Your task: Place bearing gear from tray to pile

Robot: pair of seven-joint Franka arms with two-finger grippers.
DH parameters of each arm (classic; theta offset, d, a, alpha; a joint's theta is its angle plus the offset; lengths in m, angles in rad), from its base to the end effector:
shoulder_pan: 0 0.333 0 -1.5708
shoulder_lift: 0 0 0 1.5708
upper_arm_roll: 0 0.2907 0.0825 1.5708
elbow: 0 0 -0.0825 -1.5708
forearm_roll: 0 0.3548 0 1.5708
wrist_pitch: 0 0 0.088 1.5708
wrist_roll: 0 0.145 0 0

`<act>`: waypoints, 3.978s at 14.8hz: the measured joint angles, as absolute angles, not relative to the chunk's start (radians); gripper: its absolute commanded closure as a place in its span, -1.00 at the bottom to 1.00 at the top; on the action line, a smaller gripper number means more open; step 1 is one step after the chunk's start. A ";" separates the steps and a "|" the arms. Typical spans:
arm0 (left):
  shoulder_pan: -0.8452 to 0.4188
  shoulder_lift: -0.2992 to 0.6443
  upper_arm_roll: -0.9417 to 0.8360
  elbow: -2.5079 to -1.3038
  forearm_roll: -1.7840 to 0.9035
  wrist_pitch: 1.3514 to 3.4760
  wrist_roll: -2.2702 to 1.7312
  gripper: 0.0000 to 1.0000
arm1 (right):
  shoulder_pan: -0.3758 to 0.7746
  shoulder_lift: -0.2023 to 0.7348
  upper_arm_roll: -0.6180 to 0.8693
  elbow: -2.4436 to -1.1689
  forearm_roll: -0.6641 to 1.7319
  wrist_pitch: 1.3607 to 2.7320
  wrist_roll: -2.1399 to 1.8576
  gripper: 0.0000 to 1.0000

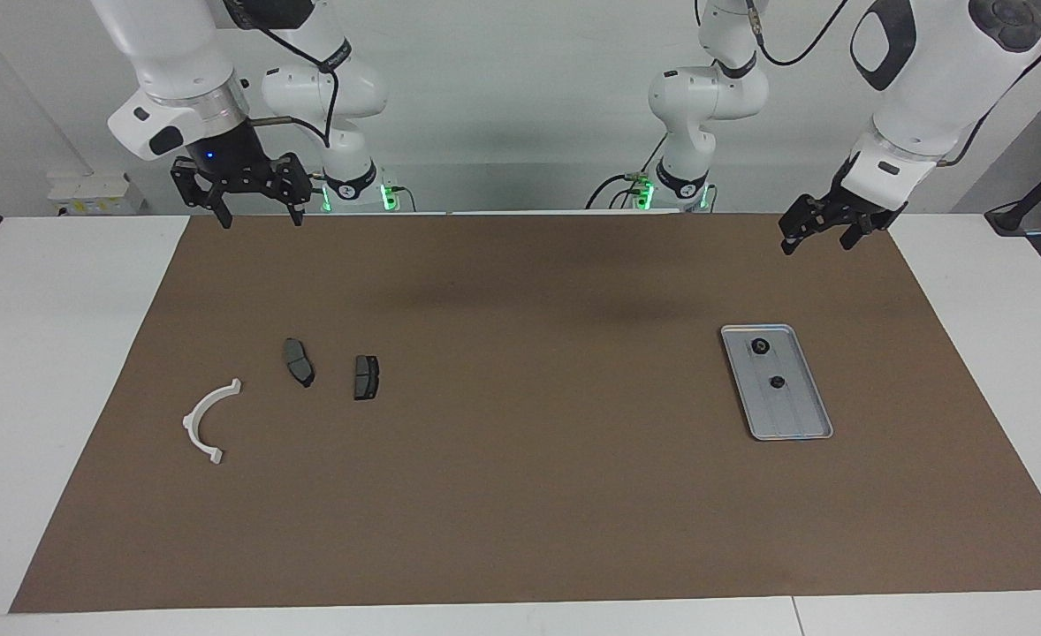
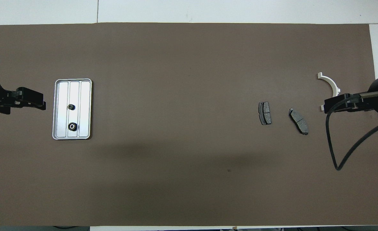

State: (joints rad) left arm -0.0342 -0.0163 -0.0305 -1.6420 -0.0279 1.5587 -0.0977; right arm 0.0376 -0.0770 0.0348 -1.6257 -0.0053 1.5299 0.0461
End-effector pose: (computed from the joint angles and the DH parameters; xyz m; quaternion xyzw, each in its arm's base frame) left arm 0.5133 -0.0374 0.5374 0.9992 0.0168 -0.0345 0.0109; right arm 0.4968 0.0358 0.5729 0.9999 0.0130 -0.0092 0.0045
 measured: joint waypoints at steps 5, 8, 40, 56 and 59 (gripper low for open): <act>-0.034 -0.016 -0.027 -1.643 -0.028 1.559 -0.098 -1.00 | 0.038 -0.077 0.035 -1.626 -0.005 1.530 0.046 -1.00; -0.033 -0.028 -0.018 -1.690 -0.028 1.612 -0.098 -1.00 | 0.038 -0.077 0.035 -1.626 -0.005 1.530 0.046 -1.00; 0.020 0.081 -0.007 -2.332 -0.028 2.383 0.008 -0.79 | 0.038 -0.015 0.035 -1.843 -0.005 1.830 0.065 -1.00; 0.009 0.094 -0.017 -2.117 -0.030 2.222 -0.043 1.00 | 0.085 0.122 0.033 -1.847 -0.005 1.985 0.149 -1.00; -0.140 0.099 -0.023 -1.977 -0.030 2.103 -0.309 1.00 | 0.085 0.122 0.033 -1.847 -0.005 1.985 0.149 -1.00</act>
State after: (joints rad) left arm -0.1404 0.0994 -0.0234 -1.9770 -0.0298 2.1031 -0.3091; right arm 0.0854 0.1219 0.0326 -1.8465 -0.0047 1.9851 0.1487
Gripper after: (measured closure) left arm 0.674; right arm 0.000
